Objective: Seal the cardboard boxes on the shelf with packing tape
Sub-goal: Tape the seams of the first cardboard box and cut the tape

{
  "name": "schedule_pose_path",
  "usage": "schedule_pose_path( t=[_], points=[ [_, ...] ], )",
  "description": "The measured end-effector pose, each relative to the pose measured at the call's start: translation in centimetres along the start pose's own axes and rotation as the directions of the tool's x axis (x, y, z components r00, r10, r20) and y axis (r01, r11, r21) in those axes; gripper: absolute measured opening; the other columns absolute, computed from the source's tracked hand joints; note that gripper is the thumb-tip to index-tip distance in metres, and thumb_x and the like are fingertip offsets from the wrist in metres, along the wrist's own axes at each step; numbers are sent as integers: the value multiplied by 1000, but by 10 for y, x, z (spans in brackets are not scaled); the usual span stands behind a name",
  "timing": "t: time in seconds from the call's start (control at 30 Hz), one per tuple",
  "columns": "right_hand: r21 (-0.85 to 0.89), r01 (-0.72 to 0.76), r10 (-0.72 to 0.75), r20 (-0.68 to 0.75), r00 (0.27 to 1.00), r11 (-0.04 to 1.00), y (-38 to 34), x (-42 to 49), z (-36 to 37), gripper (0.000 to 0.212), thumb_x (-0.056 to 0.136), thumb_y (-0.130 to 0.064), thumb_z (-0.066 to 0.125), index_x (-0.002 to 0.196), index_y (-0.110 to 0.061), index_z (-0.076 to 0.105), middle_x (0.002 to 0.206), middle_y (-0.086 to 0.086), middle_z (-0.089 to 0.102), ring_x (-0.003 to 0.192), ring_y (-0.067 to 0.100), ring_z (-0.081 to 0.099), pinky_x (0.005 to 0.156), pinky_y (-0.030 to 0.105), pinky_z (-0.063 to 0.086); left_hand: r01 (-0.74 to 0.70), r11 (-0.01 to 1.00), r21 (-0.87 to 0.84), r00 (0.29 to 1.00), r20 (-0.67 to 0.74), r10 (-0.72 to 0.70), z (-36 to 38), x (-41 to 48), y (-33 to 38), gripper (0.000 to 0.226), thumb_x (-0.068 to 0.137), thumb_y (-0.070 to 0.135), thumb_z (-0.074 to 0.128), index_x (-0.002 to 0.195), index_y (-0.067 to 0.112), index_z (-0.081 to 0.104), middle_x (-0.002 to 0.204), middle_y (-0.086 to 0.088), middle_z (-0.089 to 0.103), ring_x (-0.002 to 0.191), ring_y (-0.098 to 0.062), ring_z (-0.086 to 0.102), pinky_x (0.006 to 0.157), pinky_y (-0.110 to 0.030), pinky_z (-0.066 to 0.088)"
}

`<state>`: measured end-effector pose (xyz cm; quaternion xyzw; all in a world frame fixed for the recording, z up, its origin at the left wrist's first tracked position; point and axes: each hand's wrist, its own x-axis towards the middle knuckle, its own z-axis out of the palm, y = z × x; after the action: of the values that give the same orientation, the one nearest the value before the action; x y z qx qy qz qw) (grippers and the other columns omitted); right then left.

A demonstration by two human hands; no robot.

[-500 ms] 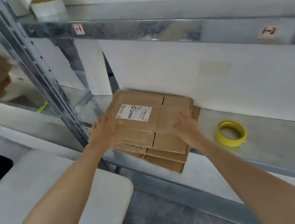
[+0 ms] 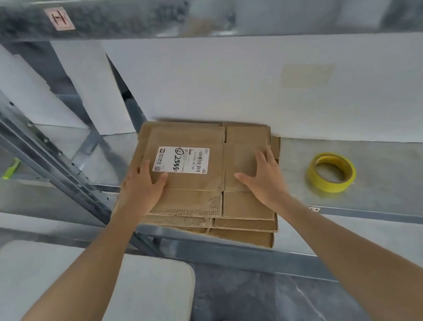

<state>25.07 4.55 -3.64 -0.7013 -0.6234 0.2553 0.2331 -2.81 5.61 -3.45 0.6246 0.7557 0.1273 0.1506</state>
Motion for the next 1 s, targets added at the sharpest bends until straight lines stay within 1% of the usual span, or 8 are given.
schedule_pose_path(
  t=[0.1,0.2,0.37,0.57,0.67,0.83,0.9,1.0],
  points=[
    [84,33,-27,-73,997,996,-3,-3,-4,75,84,-40,67,144,-13,31,158,5,13,142,26,20,115,42,25,59,987,-151,998,-20,-63,-7,-4,9,60,90,57,43,140,28,25,140,-12,33,119,-38,46,99,-58,40],
    [145,55,-37,-125,991,988,-2,-9,-16,77,83,-38,68,145,-15,29,158,2,9,143,22,15,115,37,22,95,951,-294,990,-70,-121,-13,-15,21,65,91,53,46,145,26,22,141,-9,29,119,-34,47,96,-54,44],
    [235,73,-33,-171,985,969,11,-19,-52,82,83,-37,70,148,-16,24,159,1,1,144,21,11,114,34,19,52,922,-383,969,-204,-139,-21,-45,57,66,93,45,51,147,23,20,142,-13,34,127,-35,40,101,-56,38],
    [298,163,-103,-208,973,940,57,-42,-127,91,80,-40,72,150,-21,17,157,3,17,141,23,17,113,39,23,-60,882,-467,923,-363,-130,-11,-96,131,71,91,43,56,147,16,22,143,-14,36,129,-33,37,105,-55,35],
    [325,224,-161,-209,965,919,93,-56,-176,94,77,-41,74,150,-20,18,151,0,28,136,22,25,109,37,29,-97,836,-540,910,-388,-145,6,-130,181,76,88,45,59,148,19,20,143,-13,34,129,-31,37,105,-52,35],
    [408,227,-173,-164,971,884,156,-76,-256,107,67,-53,76,150,-26,15,149,-7,29,136,17,26,111,39,29,-191,816,-545,905,-420,-68,43,-175,274,78,88,47,60,148,15,21,141,-11,38,127,-24,37,101,-36,31],
    [439,215,-167,-146,975,873,181,-84,-283,112,62,-56,77,151,-29,13,150,-9,27,137,15,25,112,40,28,-215,793,-570,912,-408,-46,58,-189,310,77,87,47,61,147,16,23,135,-8,41,120,-20,40,96,-31,31],
    [437,191,-148,-130,980,879,220,-93,-318,120,54,-58,77,150,-34,8,151,-11,24,138,14,23,113,42,27,-231,744,-627,936,-351,-6,80,-202,354,72,85,45,65,142,17,31,131,-6,46,120,-21,44,101,-39,38]
  ],
)
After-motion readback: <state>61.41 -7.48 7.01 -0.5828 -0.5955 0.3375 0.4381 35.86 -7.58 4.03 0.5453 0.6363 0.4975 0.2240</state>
